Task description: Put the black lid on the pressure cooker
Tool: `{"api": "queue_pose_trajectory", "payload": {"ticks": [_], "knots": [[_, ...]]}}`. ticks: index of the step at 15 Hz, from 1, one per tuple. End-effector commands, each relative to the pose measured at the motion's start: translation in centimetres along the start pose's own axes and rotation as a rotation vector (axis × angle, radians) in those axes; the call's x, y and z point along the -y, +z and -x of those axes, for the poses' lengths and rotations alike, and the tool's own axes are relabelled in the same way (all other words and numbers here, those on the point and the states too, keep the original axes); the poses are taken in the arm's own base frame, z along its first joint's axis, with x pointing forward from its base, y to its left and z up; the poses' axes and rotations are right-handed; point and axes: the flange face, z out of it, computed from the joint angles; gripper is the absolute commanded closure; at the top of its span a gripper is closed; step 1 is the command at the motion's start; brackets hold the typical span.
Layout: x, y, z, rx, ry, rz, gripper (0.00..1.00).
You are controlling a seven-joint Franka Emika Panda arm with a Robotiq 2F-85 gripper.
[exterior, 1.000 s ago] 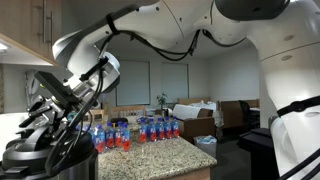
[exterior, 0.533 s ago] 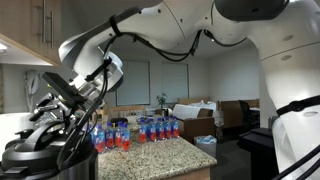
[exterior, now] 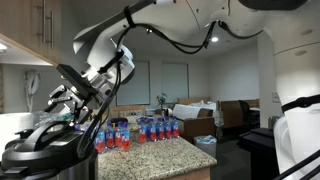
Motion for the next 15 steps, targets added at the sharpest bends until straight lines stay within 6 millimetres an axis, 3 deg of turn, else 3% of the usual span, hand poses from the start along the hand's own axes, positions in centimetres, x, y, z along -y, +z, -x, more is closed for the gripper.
{"api": "queue_pose_trajectory", "payload": {"ticks": [1,5,7,11,15], "knots": [[-0.5,-4.6,1.2,-0.050,-0.027,-0.030,0.00],[0.0,-9.6,-0.7,-0.116,-0.020,-0.085,0.00],[-0.9,-11.2,-3.7,-0.172,0.001,-0.051,0.00],[-4.2,-14.5,-10.3,-0.316,0.043,0.125,0.00],[-8.2,-19.0,-13.7,-0.346,0.055,0.394,0.00]]}}
